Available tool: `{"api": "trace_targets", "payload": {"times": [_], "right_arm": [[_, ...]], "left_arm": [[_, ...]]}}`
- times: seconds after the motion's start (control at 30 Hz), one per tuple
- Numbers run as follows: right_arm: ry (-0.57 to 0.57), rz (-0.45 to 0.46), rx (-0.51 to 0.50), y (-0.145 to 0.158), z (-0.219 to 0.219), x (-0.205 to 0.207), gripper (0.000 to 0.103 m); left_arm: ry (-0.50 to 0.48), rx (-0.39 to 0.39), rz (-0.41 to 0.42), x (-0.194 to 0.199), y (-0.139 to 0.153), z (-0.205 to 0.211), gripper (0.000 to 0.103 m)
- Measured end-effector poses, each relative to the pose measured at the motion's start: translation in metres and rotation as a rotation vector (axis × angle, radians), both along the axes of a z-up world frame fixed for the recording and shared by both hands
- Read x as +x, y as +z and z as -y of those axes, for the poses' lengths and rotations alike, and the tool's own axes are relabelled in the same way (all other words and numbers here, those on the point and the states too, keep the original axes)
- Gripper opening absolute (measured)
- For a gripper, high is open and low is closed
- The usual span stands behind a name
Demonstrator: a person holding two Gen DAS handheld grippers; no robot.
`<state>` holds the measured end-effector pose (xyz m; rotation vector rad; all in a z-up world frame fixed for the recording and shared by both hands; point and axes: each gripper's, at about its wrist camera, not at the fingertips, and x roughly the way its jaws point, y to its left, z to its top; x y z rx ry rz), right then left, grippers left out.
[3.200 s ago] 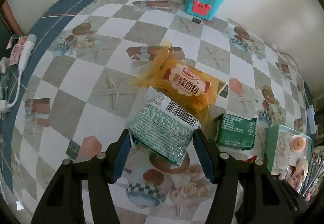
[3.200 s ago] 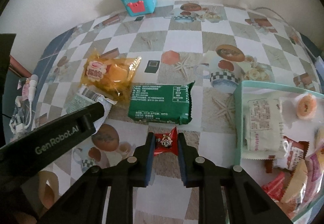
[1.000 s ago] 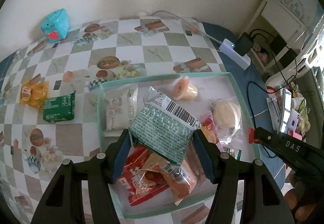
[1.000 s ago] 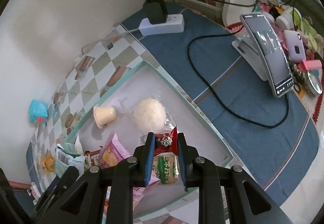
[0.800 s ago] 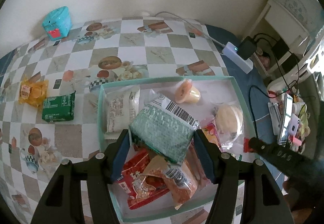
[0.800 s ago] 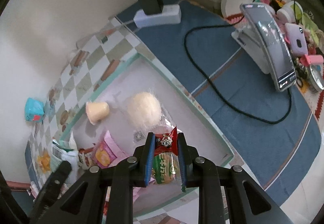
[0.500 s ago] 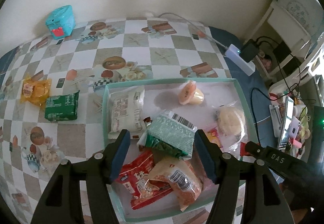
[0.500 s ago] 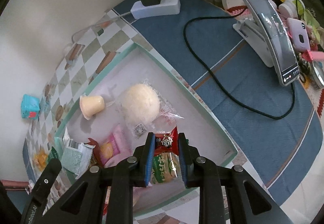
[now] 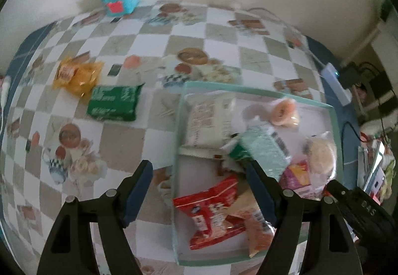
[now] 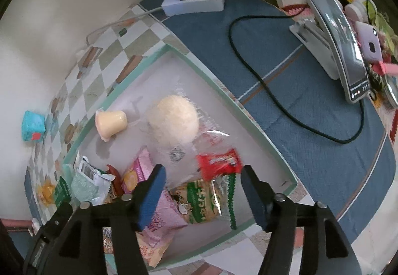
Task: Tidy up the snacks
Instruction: 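Open both grippers to drop the mint-green pack and red candy into the tray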
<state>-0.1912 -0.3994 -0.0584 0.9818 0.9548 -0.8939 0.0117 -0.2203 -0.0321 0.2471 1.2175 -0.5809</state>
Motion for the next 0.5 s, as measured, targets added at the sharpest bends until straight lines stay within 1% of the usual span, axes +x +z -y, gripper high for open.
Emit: {"api": "trace_targets", "payload": {"times": [0.1, 0.17, 0.2, 0.23, 0.27, 0.33, 0.47, 0.5], "right_arm": [[0.021, -0.012, -0.017, 0.002, -0.005, 0.007, 0.076], [0.043, -0.026, -0.035, 0.004, -0.011, 0.015, 0.077], [0.059, -0.030, -0.046, 0.006, -0.014, 0.019, 0.078], [0.080, -0.033, -0.060, 0.008, -0.019, 0.024, 0.080], [0.094, -0.035, -0.069, 0.010, -0.023, 0.029, 0.081], [0.133, -0.032, -0.088, 0.013, -0.032, 0.038, 0.084], [0.217, -0.018, -0.128, 0.022, -0.053, 0.058, 0.087], [0.230, -0.017, -0.137, 0.024, -0.056, 0.061, 0.090]], "left_arm": [[0.043, 0.000, -0.018, 0.007, -0.003, -0.010, 0.078], [0.070, -0.004, -0.031, 0.012, -0.004, -0.019, 0.081], [0.080, -0.002, -0.038, 0.014, -0.005, -0.022, 0.083], [0.089, 0.002, -0.044, 0.017, -0.006, -0.025, 0.093], [0.102, 0.001, -0.047, 0.021, -0.007, -0.030, 0.094], [0.127, -0.004, -0.050, 0.028, -0.006, -0.039, 0.094], [0.191, -0.027, -0.047, 0.046, -0.002, -0.065, 0.095], [0.203, -0.029, -0.042, 0.050, -0.001, -0.070, 0.095]]}}
